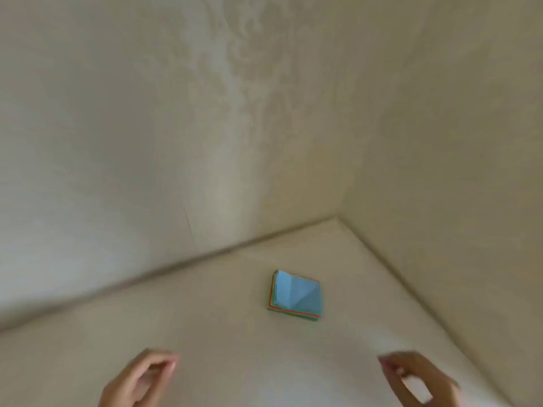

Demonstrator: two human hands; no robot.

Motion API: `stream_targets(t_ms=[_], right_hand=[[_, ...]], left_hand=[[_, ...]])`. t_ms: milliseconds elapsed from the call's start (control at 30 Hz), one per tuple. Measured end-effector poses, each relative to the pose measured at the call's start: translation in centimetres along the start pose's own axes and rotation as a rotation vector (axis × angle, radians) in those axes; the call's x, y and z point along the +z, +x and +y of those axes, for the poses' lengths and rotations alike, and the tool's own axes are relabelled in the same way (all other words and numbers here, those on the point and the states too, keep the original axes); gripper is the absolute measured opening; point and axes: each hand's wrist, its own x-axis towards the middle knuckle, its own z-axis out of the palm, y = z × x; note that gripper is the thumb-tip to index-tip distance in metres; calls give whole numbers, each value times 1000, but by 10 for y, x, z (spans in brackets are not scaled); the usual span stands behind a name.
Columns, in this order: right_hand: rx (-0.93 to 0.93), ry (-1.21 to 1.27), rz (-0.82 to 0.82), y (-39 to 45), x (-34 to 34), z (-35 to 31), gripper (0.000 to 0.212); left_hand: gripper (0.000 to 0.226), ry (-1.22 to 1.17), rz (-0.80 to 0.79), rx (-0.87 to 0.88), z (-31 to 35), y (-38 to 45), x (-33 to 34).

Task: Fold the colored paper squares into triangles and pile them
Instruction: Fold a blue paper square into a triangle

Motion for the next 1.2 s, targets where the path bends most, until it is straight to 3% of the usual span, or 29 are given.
stream_targets(t_ms=[167, 300, 467, 633, 933, 1200], right_hand=[[-136, 28, -162, 47, 97, -10, 35], [-252, -107, -194, 57, 141, -10, 50], [-346, -294, -74, 49, 172, -6, 45], [-299, -319, -14, 48, 179, -12, 28], [-252, -426, 62, 34, 202, -14, 38], [-334, -290, 170, 31, 209, -17, 27]], left_hand=[[6, 34, -221, 321, 10, 51, 97], [28, 154, -284, 497, 13, 68, 142], [41, 331, -386, 611, 4, 72, 163], [34, 432, -347, 654, 2, 73, 170], [24, 398, -315, 592, -12, 57, 177], [43, 295, -276, 502, -15, 50, 178]])
